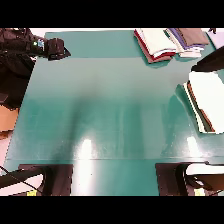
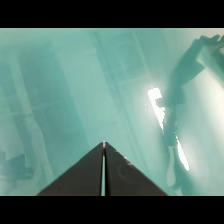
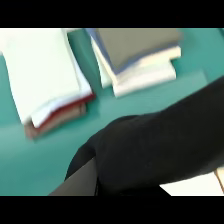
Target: Fold the shirts.
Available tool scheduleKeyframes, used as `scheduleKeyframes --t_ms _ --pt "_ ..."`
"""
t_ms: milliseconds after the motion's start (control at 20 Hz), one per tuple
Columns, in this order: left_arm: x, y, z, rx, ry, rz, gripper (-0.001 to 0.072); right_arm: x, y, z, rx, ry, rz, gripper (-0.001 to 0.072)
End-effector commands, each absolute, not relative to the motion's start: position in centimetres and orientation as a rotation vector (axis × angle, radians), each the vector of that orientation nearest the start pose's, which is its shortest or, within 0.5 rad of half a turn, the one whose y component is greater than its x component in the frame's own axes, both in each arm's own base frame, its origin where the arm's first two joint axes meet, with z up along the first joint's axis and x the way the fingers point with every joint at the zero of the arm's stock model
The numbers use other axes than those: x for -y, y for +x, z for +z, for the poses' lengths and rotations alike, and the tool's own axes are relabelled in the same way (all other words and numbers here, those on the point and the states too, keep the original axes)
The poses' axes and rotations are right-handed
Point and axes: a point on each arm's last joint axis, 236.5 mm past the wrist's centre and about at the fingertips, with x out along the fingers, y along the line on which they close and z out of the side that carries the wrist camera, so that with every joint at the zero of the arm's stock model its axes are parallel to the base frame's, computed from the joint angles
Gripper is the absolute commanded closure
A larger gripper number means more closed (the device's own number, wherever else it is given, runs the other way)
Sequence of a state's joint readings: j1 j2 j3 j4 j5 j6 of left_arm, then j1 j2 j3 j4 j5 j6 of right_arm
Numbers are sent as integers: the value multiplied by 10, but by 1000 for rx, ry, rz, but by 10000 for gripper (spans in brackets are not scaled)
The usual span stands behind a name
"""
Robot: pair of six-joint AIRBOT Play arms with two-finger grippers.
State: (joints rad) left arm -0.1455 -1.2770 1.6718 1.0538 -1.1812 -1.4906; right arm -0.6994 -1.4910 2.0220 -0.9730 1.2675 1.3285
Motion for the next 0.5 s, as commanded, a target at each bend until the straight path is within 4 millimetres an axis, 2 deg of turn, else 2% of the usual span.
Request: scheduleKeyframes --t_ms 0,100,300,450 --pt "172 427 237 -784 -236 -548 683 215 416 240 -720 388 -138 687" --pt "172 427 237 -784 -235 -548 683 222 386 210 -818 386 -215 687" --pt "172 426 236 -782 -208 -560 684 226 311 150 -1003 428 -348 687" --pt "173 424 235 -784 -184 -572 683 229 260 117 -1084 475 -443 684"
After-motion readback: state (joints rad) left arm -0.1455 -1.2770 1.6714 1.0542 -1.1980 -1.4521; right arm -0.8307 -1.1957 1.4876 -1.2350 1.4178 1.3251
